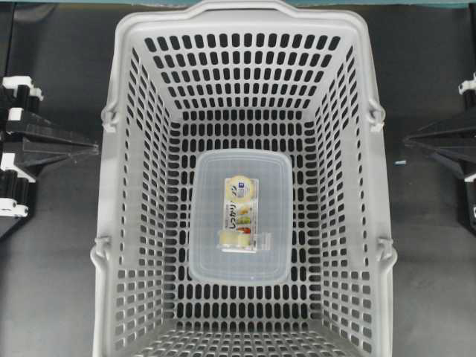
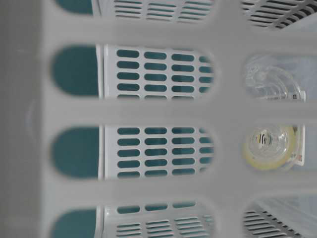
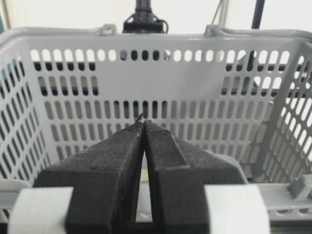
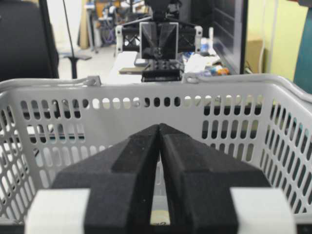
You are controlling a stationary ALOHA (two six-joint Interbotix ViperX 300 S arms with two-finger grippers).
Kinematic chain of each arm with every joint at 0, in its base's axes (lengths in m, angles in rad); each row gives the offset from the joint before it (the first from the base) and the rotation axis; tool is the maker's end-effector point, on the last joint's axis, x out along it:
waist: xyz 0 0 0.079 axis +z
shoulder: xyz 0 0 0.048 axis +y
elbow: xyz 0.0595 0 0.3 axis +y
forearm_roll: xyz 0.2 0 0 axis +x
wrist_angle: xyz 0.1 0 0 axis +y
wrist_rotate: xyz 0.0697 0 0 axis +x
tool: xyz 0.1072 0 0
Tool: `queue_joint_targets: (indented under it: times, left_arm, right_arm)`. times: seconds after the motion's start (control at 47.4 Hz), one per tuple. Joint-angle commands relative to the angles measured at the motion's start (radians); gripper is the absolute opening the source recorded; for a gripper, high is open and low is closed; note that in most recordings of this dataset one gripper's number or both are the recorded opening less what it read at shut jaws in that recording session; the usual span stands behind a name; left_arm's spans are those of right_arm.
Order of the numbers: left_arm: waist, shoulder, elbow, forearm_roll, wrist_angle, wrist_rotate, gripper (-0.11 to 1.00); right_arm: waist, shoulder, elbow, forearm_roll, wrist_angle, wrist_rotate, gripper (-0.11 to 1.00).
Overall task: Pick up the tape dispenser from the shopping basket with the left arm.
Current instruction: 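Move the left gripper over the basket toward the clear tape dispenser box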
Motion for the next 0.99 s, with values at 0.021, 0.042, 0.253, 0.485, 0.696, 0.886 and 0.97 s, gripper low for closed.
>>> queue_joint_targets:
  times: [0.021, 0.042, 0.253, 0.485, 0.696, 0.886, 0.97]
  left_arm:
    - [0.006, 0.020, -0.098, 0.041, 0.084, -0.035, 0.06]
    - [0.006, 0.025, -0.114, 0.041, 0.109, -0.041, 0.04]
    - [-0.038, 0.132, -0.322, 0.043, 0.413, -0.058, 0.00]
    - [-0.100, 0.328, -0.546, 0.043, 0.658, -0.054, 0.00]
    - [-0.117, 0.480, -0.693, 0.043, 0.775, -0.060, 0.00]
    - [-0.129, 0.581, -0.781, 0.043, 0.819, -0.060, 0.00]
    - [-0.129, 0.614, -0.810, 0.043, 0.821, -0.054, 0.00]
  right_arm:
    - [-0.006, 0.005, -0.017, 0.008, 0.003, 0.003, 0.00]
    - [-0.006, 0.005, -0.017, 0.009, 0.009, 0.005, 0.01]
    - [0.006, -0.003, -0.026, 0.009, 0.089, 0.034, -0.01]
    - [0.015, -0.032, -0.035, 0.011, 0.167, 0.058, -0.01]
    - [0.017, -0.058, -0.041, 0.011, 0.216, 0.086, 0.04]
    - [0.017, -0.074, -0.044, 0.009, 0.227, 0.092, 0.53]
    - [0.015, -0.072, -0.044, 0.009, 0.216, 0.091, 0.74]
